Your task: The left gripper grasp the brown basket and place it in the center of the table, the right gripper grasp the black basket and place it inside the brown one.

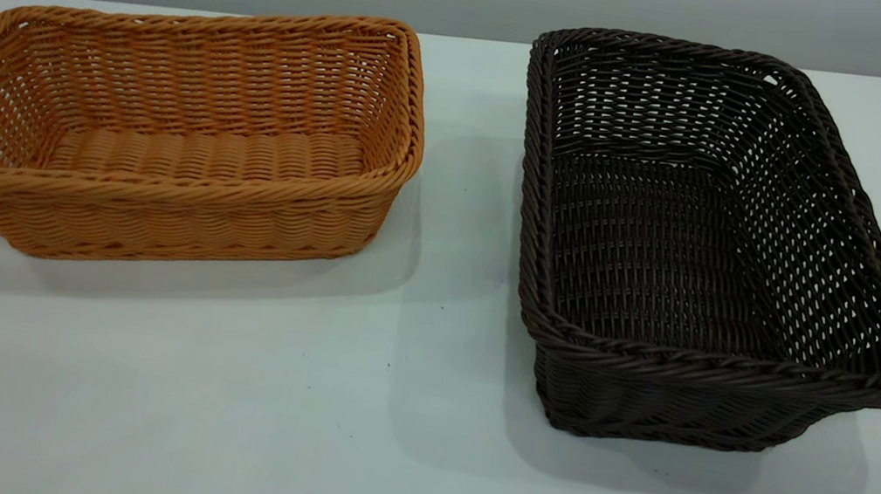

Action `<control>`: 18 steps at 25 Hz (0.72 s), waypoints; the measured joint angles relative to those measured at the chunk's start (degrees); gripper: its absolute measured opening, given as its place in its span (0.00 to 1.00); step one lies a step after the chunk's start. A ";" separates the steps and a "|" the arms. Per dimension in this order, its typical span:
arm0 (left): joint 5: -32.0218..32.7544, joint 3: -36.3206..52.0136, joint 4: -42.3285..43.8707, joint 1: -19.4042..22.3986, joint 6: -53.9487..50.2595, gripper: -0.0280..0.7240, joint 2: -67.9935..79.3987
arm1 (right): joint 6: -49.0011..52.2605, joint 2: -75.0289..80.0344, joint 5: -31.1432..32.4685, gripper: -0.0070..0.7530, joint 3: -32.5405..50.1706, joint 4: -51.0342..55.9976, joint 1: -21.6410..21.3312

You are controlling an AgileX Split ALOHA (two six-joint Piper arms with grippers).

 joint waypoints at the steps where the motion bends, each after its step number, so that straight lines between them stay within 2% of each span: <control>1: 0.00 -0.52 -1.04 0.00 0.98 0.09 0.00 | -1.19 0.00 0.00 0.04 0.00 0.97 0.00; 3: 0.02 -1.87 -3.21 0.00 2.79 0.18 0.00 | -4.00 0.41 0.39 0.09 -0.18 3.68 0.00; 5: 0.02 -3.39 -4.27 0.00 3.83 0.31 0.58 | -7.26 2.46 0.30 0.15 -0.30 7.61 0.00; 9: 0.67 -6.90 -4.14 0.00 4.14 0.60 4.24 | -13.13 7.79 1.14 0.34 -1.68 16.09 0.00; 12: 0.57 -9.13 -4.14 0.00 6.29 0.77 8.78 | -17.23 12.66 -0.23 0.50 -3.20 23.06 0.00; 15: 0.12 -10.52 -4.25 0.00 10.83 0.85 14.57 | -20.63 18.17 -2.83 0.63 -3.84 30.55 0.00; 18: -2.13 -11.73 -6.45 0.00 16.74 0.87 21.40 | -26.23 23.09 -6.02 0.71 -3.84 39.78 0.00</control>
